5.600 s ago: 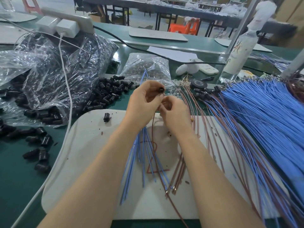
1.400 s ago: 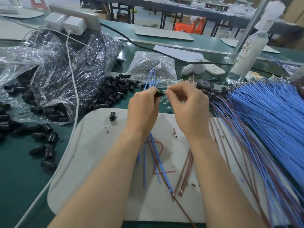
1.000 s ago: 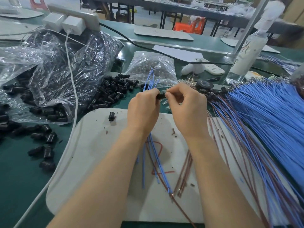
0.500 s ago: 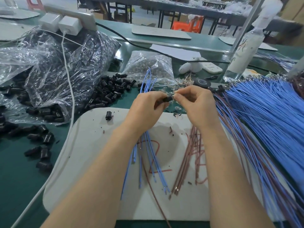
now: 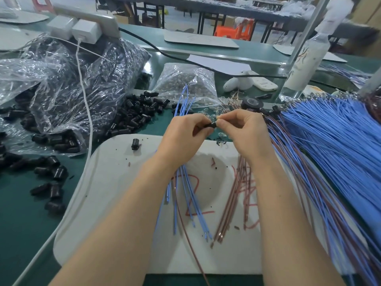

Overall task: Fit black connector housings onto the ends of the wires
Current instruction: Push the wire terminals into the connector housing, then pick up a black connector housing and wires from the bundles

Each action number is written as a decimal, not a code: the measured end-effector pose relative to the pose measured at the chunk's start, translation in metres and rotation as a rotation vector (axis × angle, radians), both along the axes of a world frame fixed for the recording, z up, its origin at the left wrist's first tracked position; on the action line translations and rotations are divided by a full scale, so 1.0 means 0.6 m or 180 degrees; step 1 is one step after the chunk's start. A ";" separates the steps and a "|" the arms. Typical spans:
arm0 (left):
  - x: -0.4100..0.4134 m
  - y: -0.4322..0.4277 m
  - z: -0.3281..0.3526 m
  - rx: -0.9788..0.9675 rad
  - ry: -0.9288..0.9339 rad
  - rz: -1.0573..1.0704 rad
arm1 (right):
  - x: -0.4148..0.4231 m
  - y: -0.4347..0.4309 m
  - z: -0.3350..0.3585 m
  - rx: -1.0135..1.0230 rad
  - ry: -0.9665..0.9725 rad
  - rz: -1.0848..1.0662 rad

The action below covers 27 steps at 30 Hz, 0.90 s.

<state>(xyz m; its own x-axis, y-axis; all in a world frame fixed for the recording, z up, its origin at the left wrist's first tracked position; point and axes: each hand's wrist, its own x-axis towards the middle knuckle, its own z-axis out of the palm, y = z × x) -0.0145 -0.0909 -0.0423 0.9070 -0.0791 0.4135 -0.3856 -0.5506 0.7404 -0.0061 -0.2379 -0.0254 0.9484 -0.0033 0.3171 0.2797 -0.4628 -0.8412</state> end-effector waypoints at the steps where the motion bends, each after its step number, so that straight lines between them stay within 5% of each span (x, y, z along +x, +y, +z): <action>1: 0.000 0.000 -0.001 -0.0005 0.0007 0.0004 | 0.000 0.001 -0.001 0.0071 0.0041 0.0023; 13: 0.000 0.001 0.004 -0.0270 0.0082 0.0075 | -0.001 0.011 -0.007 0.1349 0.0495 0.0129; 22: -0.008 0.004 0.023 -0.0134 0.0187 0.0096 | 0.002 0.023 -0.016 0.1490 0.0623 0.0146; 27: -0.012 -0.010 0.091 -0.0727 0.0025 0.0055 | -0.015 0.039 0.016 0.2488 0.1352 0.1170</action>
<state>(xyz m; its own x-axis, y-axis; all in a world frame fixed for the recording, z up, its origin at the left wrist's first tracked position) -0.0215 -0.0969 0.0123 0.9108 0.0313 0.4117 -0.3712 -0.3748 0.8496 -0.0154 -0.2143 -0.0160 0.9675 0.2523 -0.0187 -0.1035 0.3274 -0.9392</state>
